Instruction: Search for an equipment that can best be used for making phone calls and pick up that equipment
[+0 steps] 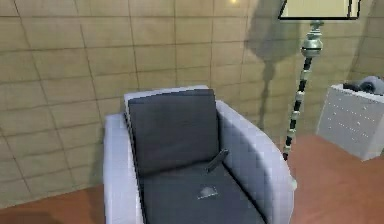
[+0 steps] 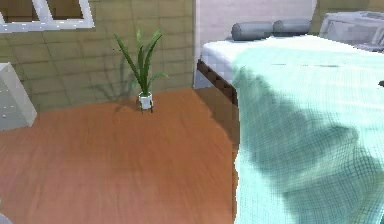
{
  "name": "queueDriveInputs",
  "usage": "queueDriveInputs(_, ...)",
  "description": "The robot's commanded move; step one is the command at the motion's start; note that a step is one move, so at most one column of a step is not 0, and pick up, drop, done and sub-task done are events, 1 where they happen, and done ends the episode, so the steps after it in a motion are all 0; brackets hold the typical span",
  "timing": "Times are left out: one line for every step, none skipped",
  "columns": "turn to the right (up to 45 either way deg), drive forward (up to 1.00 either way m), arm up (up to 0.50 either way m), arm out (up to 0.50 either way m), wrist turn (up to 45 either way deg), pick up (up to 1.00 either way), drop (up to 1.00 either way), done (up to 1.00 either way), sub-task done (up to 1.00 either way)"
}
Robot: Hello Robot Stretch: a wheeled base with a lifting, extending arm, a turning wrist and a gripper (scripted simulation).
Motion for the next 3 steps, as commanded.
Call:
queueDriveInputs(0.0, 0.25, 0.00, 0.00, 0.0, 0.00, 0.00, 0.00, 0.00)
queueDriveInputs(-45.0, 0.00, 0.00, 0.00, 0.0, 0.00, 0.00, 0.00, 0.00)
queueDriveInputs(-39.0, 0.00, 0.00, 0.00, 0.0, 0.00, 0.00, 0.00, 0.00)
